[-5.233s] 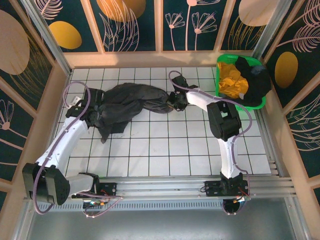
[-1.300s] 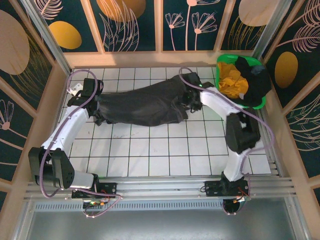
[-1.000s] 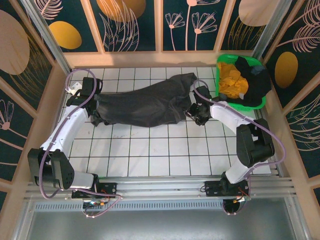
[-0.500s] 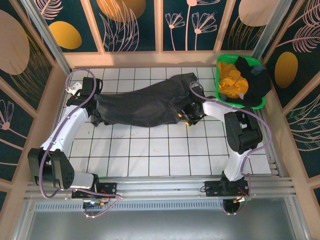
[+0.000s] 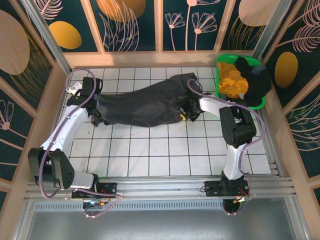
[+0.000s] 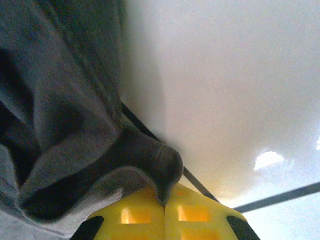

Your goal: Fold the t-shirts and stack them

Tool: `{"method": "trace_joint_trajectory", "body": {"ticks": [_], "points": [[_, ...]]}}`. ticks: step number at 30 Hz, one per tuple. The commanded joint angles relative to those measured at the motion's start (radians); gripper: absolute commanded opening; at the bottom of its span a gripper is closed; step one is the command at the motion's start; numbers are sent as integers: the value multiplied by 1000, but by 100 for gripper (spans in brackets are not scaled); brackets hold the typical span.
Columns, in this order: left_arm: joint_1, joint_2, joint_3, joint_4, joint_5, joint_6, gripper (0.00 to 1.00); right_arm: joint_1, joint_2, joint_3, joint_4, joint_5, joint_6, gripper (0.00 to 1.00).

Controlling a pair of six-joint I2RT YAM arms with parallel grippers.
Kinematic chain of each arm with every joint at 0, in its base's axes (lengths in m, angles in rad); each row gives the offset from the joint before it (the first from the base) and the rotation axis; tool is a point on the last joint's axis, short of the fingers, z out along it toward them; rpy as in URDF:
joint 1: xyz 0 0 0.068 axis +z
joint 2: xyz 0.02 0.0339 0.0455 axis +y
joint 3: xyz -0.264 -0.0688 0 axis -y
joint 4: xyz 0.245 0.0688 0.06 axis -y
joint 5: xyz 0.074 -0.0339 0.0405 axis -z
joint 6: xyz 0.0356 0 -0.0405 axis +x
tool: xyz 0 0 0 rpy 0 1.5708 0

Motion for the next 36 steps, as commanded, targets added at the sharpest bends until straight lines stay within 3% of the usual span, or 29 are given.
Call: {"method": "trace_joint_trajectory", "body": {"ticks": [1, 11, 16, 23, 27, 36], "points": [[6, 3, 18, 22, -7, -13, 0, -5, -19, 36, -17, 101, -44, 0], [7, 2, 64, 27, 47, -30, 0, -46, -274, 91, 9, 261, -282, 0], [7, 1, 167, 53, 125, -40, 0, -78, -327, 167, 64, 223, -400, 0], [7, 10, 436, 64, 197, -48, 0, -142, -352, 410, 146, 152, -489, 0], [7, -30, 553, 76, 194, -49, 0, -162, -396, 518, 185, 150, -520, 0], [6, -210, 636, 175, 117, -67, 0, -204, -612, 541, 264, 164, -500, 0]]}}
